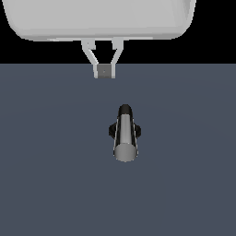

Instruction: Turn on the faucet by rotating a designated handle.

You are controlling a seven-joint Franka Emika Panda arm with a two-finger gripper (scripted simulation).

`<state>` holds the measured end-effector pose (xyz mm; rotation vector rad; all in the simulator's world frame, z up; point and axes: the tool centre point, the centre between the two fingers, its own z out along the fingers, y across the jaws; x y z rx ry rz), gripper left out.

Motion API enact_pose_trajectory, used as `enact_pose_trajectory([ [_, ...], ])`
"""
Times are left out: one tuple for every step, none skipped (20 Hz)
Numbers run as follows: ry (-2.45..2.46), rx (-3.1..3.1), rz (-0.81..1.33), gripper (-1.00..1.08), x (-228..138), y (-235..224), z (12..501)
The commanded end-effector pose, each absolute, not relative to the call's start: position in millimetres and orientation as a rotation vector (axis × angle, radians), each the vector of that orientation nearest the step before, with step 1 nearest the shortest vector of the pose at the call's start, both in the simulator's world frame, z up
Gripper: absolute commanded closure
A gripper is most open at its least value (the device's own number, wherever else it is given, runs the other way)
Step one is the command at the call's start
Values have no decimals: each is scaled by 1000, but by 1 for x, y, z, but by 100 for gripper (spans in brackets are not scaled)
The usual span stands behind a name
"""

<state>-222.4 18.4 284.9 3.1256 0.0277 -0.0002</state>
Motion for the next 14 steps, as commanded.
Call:
enact_pose_trajectory([
  [30,3127,1,108,-219,20,266],
  [31,3128,1,108,-217,21,259],
  [32,3128,1,108,-216,21,252],
  [33,3129,1,108,-215,22,245],
  [34,3130,1,108,-213,22,238],
  [34,3130,1,108,-212,23,231],
  [35,3131,1,108,-210,24,224],
  [36,3132,1,108,-209,24,217],
  [37,3132,0,108,-207,25,210],
  [38,3133,0,108,-205,26,204],
  [39,3133,0,108,-204,26,197],
  [40,3134,0,108,-202,27,190],
  [41,3135,0,108,-201,28,183],
  [42,3135,0,108,-199,28,176],
])
